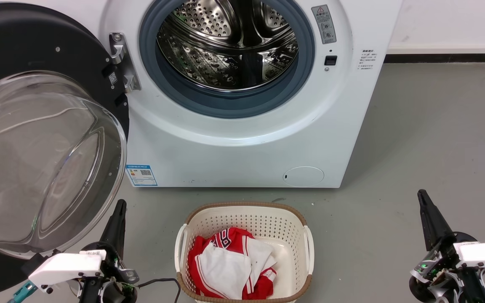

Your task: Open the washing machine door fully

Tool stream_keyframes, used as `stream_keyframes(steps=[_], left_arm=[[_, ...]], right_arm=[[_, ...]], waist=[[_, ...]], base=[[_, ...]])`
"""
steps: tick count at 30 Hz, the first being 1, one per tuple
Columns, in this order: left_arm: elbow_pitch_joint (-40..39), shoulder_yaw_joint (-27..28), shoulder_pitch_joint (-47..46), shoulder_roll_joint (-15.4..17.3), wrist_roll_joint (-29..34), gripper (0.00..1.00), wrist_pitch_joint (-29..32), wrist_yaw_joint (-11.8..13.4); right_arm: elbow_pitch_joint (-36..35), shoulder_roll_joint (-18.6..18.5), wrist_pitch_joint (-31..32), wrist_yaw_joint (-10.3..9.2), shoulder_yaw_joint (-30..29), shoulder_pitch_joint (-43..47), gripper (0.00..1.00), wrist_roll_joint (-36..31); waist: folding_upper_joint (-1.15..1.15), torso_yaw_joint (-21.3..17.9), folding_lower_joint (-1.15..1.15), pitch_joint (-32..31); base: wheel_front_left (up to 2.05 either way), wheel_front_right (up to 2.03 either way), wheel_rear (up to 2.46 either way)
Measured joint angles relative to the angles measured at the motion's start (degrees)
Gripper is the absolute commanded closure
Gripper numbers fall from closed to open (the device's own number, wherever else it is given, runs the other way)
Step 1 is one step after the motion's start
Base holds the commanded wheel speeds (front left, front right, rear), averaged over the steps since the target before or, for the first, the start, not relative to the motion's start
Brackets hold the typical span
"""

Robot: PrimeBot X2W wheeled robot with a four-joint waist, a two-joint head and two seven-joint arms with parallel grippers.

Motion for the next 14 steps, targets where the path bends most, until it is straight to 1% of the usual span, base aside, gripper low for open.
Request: stream_keyframes(steps=[14], left_arm=[[0.1,0.1,-0.1,0.0,-0.4,1.00,0.1,0.0]], right_arm=[[0.1,0.2,0.1,0.00,-0.3,0.0,1.00,0.4]], waist=[[0.00,0.0,0.00,0.0]], base=[[0.00,0.00,0.00]])
